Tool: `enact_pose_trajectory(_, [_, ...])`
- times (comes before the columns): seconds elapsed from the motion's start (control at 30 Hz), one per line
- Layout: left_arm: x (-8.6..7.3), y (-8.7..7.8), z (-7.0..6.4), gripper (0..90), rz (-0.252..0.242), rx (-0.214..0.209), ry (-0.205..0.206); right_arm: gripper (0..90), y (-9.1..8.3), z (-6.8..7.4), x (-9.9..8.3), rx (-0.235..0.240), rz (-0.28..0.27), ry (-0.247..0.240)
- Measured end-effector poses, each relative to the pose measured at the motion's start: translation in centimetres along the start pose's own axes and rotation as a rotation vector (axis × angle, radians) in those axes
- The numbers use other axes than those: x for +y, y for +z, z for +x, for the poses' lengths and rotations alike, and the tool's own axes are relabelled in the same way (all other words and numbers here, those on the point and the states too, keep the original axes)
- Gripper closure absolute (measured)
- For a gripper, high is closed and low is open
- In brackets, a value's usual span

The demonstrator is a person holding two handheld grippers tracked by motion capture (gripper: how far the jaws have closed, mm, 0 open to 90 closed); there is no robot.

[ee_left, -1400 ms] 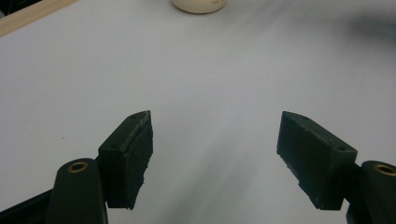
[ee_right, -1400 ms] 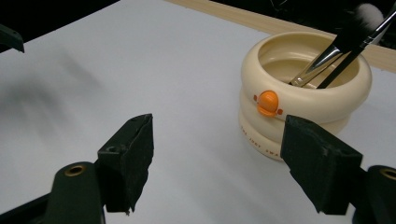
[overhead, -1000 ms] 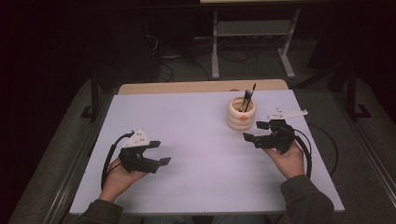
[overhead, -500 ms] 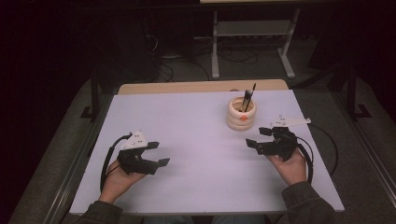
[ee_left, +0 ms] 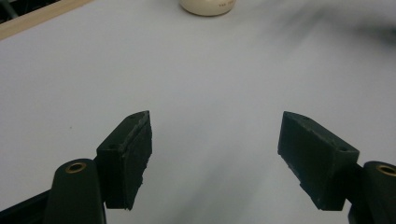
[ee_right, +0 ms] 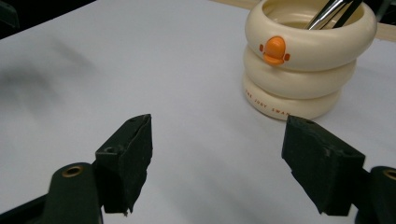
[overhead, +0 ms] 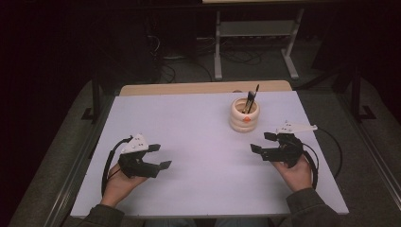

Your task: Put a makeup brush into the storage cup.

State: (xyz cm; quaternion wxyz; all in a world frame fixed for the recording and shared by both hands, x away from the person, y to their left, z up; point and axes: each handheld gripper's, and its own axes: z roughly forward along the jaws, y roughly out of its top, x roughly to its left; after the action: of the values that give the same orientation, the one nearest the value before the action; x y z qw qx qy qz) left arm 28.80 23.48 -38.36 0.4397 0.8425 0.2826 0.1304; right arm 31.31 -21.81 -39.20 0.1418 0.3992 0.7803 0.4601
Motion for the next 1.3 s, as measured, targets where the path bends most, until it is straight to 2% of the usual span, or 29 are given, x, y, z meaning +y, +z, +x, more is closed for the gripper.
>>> enact_pose_trajectory(0.6, [-0.1, -0.1, -0.1, 25.6, -0.003, 0.012, 0.008, 23.8, -0.7, 0.1, -0.9, -0.003, 0.002, 0.008])
enact_pose_trajectory(0.8, [-0.2, -0.2, -0.1, 25.5, -0.009, 0.016, -0.004, 23.8, -0.8, 0.1, -1.2, -0.003, 0.002, 0.005])
enact_pose_trajectory(1.07, [-0.3, -0.3, -0.1, 25.5, -0.008, 0.025, 0.001, 23.7, -1.0, 0.2, -1.6, -0.005, -0.003, 0.004])
enact_pose_trajectory(1.3, [-0.6, -0.2, -0.1, 25.4, -0.007, 0.034, -0.005, 23.4, -1.2, 0.3, -2.3, -0.009, -0.008, 0.019])
